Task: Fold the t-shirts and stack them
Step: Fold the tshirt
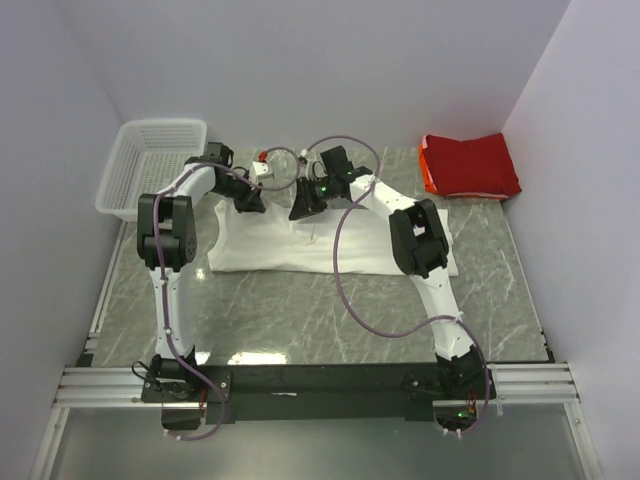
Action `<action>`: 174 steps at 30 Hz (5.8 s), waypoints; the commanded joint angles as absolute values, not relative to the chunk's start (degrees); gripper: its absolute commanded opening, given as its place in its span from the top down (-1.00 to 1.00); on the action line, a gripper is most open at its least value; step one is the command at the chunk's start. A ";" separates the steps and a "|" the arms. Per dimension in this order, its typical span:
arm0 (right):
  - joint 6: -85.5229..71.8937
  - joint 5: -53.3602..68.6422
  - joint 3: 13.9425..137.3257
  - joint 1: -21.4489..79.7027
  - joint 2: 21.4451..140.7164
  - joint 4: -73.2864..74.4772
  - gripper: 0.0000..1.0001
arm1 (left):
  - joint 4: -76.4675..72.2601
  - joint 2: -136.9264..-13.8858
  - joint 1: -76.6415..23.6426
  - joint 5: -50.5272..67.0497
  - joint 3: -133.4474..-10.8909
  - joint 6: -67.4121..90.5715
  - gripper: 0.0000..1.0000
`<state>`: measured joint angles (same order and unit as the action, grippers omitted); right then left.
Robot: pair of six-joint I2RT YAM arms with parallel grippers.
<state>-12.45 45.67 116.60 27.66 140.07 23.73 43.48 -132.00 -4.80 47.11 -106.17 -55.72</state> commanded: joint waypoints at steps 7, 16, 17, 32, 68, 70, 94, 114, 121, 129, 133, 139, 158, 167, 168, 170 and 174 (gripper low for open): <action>-8.61 43.24 117.60 27.69 140.19 26.02 0.50 | 38.84 -124.54 -3.16 51.15 -103.09 -57.56 -0.18; -8.96 42.72 118.12 27.16 140.89 26.10 0.52 | 40.69 -128.05 -3.08 52.64 -107.48 -67.67 -0.06; -8.96 42.63 118.30 27.16 140.98 26.10 0.51 | 41.82 -129.45 -3.16 52.73 -109.49 -68.11 -0.04; -6.51 40.34 121.64 26.72 143.79 30.58 0.53 | 43.69 -131.92 -5.54 52.12 -109.78 -71.63 0.08; -7.21 35.33 120.06 25.14 143.00 31.29 0.56 | 45.79 -116.81 -13.09 35.33 -93.34 -47.21 0.99; -7.21 34.98 120.06 24.96 143.00 31.29 0.55 | 45.97 -116.46 -13.53 35.33 -92.11 -46.06 0.99; -8.61 44.38 112.86 23.56 137.47 25.50 0.53 | 38.67 -112.24 -15.21 37.17 -83.41 -31.12 0.68; 13.88 38.76 113.39 21.45 127.10 49.55 0.55 | 33.40 -106.09 -12.39 31.79 -81.04 -13.71 0.74; 13.36 43.77 98.64 21.44 120.77 49.66 0.57 | 34.10 -101.16 -15.55 39.89 -76.39 -12.66 0.76; 11.34 42.98 91.41 18.11 122.07 49.13 0.60 | 34.45 -103.18 -18.81 39.29 -68.48 -9.50 0.80; 10.72 41.14 90.09 15.30 124.63 49.22 0.60 | 34.28 -104.85 -18.28 35.08 -65.31 -8.18 0.82; 13.00 39.81 88.07 14.50 123.14 51.41 0.60 | 35.50 -104.78 -15.03 34.27 -65.74 -8.87 0.82; 30.14 1.96 88.95 3.60 116.18 56.34 0.56 | 45.44 -103.26 -15.82 7.92 -78.92 4.12 0.99; 33.04 -5.18 78.59 5.27 116.55 49.93 0.57 | 43.78 -111.00 -15.56 0.80 -77.52 3.26 0.99; 33.22 -5.53 75.70 5.88 116.19 49.40 0.58 | 42.03 -111.70 -15.03 0.27 -77.08 2.21 0.99; 33.49 -5.19 72.61 7.55 114.45 48.52 0.59 | 40.87 -115.12 -13.81 -2.37 -77.78 0.63 0.99; 33.14 -1.94 63.75 12.91 109.70 48.60 0.59 | 40.60 -126.69 -9.94 -2.64 -88.63 -3.86 0.99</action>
<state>32.97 -6.09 71.72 9.34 109.91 48.03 46.44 -116.18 -13.67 3.09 -83.31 0.82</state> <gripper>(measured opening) 0.207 0.013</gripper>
